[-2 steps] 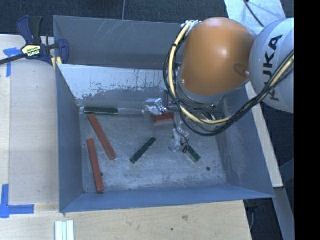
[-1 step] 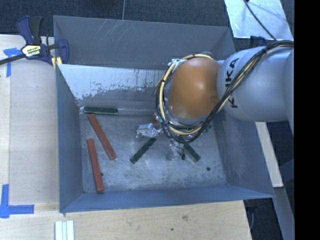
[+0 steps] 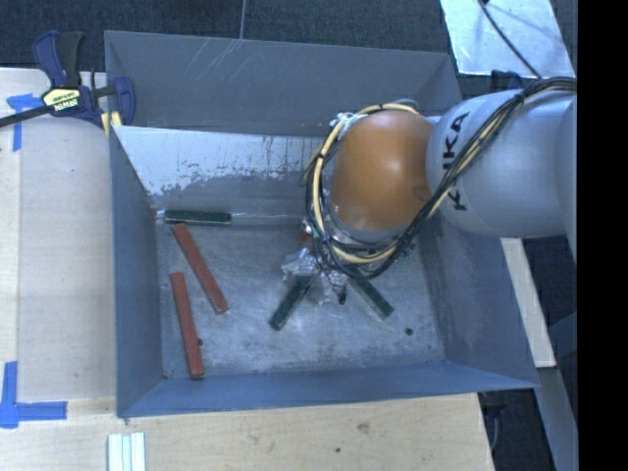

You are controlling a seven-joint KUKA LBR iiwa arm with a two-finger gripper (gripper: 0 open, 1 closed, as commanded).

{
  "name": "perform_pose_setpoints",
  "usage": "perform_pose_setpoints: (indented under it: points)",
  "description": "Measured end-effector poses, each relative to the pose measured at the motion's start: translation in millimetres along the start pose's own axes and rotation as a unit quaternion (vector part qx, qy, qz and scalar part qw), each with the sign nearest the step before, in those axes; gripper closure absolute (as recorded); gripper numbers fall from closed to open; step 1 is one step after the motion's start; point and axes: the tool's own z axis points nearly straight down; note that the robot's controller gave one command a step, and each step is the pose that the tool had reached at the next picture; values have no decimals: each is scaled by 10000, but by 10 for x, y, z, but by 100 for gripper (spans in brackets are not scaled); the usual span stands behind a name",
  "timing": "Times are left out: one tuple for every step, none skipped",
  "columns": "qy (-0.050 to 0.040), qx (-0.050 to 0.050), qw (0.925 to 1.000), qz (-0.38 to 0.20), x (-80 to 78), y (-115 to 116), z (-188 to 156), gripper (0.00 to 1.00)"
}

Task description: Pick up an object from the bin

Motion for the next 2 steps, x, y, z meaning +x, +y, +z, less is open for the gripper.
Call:
perform_pose_setpoints:
  points:
    - [-16, 43, 9922, -1246, 467, -237, -1460, 100]
    - [13, -8, 9864, -1646, 1125, 67, -1395, 100]
